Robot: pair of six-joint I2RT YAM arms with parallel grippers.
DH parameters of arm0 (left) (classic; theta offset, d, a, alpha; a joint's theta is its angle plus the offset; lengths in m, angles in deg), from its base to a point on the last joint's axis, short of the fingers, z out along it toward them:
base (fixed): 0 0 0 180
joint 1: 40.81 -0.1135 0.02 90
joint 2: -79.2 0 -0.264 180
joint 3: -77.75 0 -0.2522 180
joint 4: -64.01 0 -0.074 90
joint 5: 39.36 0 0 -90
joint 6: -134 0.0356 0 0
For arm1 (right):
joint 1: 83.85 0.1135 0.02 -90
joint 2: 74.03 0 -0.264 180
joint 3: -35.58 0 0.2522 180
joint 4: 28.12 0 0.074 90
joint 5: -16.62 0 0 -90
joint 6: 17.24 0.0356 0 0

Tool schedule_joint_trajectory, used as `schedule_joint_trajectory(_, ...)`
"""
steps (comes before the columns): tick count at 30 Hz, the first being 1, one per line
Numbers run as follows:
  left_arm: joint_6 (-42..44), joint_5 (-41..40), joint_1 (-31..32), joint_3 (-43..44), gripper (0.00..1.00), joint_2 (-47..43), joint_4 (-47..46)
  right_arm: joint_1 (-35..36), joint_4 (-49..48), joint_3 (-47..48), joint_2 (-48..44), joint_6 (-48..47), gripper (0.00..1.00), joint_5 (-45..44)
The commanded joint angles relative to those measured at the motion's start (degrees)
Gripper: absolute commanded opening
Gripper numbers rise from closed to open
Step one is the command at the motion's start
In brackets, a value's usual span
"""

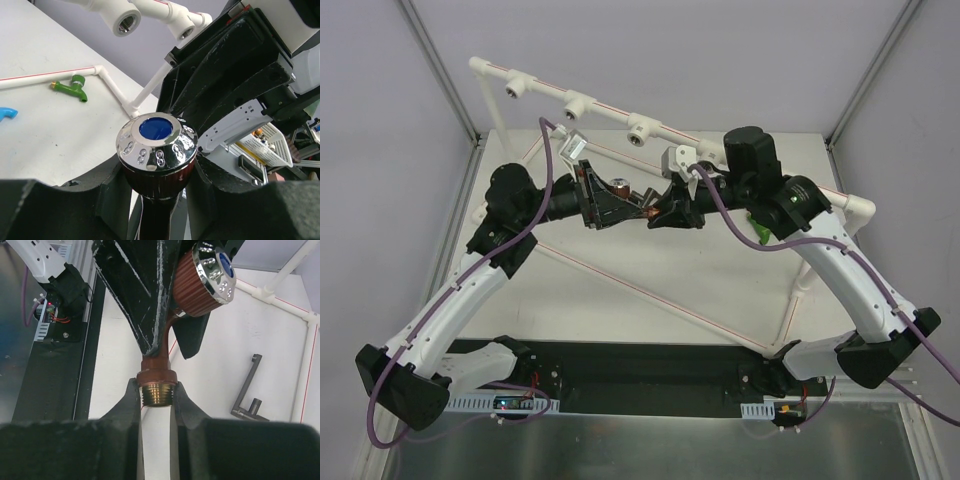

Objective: Install the water faucets

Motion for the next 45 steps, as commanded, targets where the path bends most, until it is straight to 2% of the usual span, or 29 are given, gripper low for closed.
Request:
schedule_joint_trajectory(1, -0.6, 2.5, 0.7, 1.2, 0.04, -0.2, -3.4, 0.3, -4.5, 1.6, -1.0, 0.6, 0.02, 1.2)
schedule_joint_trajectory(2, -0.6, 2.5, 0.7, 1.1, 0.14, -0.2, -3.4, 0.3, -5.2, 1.1, -1.4, 0.7, 0.02, 0.8)
schedule_joint_trajectory(3, -0.9, 2.5, 0.7, 1.1, 0.33, -0.4, -3.5, 0.2, -5.6, 0.8, -1.5, 1.3, 0.02, 0.6)
schedule_joint_trajectory(4, -1.0, 2.5, 0.7, 0.7, 0.42, -0.5, -3.5, 0.3, -6.4, 0.6, -1.6, 1.4, 0.02, 0.5)
schedule_joint_trajectory(7, -1.2, 2.5, 0.7, 0.1, 0.57, -0.9, -3.5, 0.2, -7.6, -0.3, -2.5, 1.8, 0.02, -0.3)
schedule_joint_trajectory(11, -1.3, 2.6, 0.7, -0.7, 0.66, -1.6, -3.2, 0.3, -8.0, -0.5, -3.0, 2.1, 0.02, -1.9)
schedule_joint_trajectory(15, -1.2, 2.0, 0.6, -1.5, 0.65, -2.0, -2.6, 0.3, -8.0, -0.7, -3.1, 2.0, 0.02, -2.2)
schedule_joint_trajectory(20, -1.0, 1.4, 0.6, -1.5, 0.56, -2.3, -2.6, 0.3, -7.5, -0.8, -2.9, 1.9, 0.02, -1.8)
schedule_joint_trajectory(33, -3.8, 2.3, 0.6, -1.2, 0.56, -1.3, -7.1, 0.3, -6.0, -0.5, -2.6, 1.1, 0.02, -0.8)
schedule_joint_trajectory(36, -4.4, 2.1, 0.6, -1.6, 0.52, -1.2, -8.0, 0.3, -5.9, -0.5, -2.5, 0.9, 0.02, -0.8)
schedule_joint_trajectory(42, -5.5, 1.7, 0.7, -2.4, 0.37, -1.2, -9.9, 0.2, -5.3, -0.3, -2.1, 0.8, 0.02, 0.0)
schedule_joint_trajectory(43, -5.8, 1.6, 0.7, -2.5, 0.34, -1.2, -10.3, 0.2, -4.9, -0.3, -1.9, 0.6, 0.01, 0.4)
schedule_joint_trajectory(45, -6.3, 1.4, 0.7, -3.0, 0.2, -1.1, -11.0, 0.2, -3.1, 0.3, -1.4, -0.4, 0.02, 0.8)
